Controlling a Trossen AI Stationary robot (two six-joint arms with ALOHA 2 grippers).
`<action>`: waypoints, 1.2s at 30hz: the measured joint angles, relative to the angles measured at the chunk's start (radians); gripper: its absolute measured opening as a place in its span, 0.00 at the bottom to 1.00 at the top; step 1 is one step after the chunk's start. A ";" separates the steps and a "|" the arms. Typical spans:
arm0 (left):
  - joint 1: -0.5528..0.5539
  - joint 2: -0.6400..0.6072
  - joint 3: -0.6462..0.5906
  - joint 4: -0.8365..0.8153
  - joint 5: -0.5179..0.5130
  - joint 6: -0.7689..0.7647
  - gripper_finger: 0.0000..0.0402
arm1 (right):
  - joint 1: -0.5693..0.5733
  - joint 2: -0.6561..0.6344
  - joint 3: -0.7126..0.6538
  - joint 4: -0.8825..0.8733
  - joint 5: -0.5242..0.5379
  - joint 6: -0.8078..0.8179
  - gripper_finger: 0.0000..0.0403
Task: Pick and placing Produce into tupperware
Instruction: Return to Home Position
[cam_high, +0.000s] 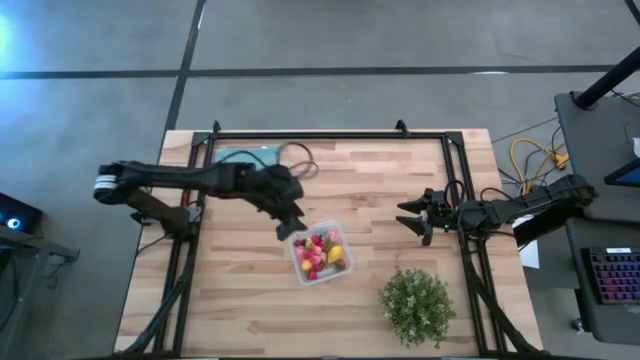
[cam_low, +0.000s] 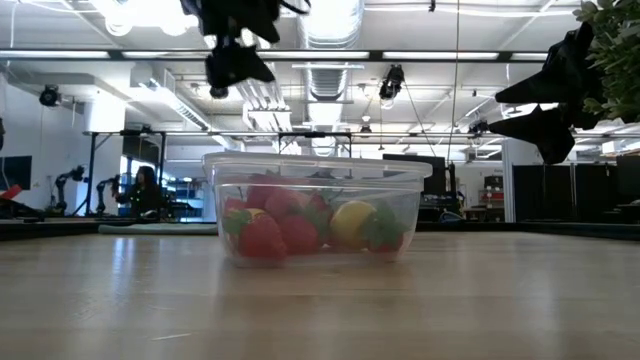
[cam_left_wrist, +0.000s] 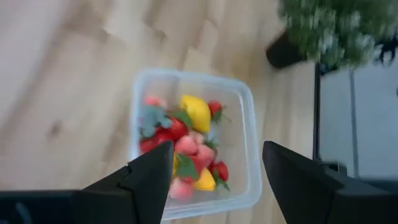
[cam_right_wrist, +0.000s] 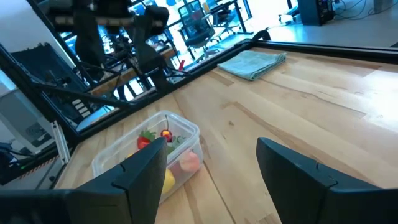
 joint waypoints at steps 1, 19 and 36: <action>0.000 -0.034 -0.012 0.001 -0.023 -0.009 0.58 | 0.000 0.000 0.000 0.000 0.000 0.000 0.60; -0.021 -0.684 -0.418 0.126 -0.223 -0.053 0.58 | 0.000 0.000 0.000 0.000 0.000 0.000 0.60; -0.020 -1.102 -0.723 0.385 -0.287 0.112 0.58 | 0.000 0.000 0.000 0.000 0.000 0.000 0.60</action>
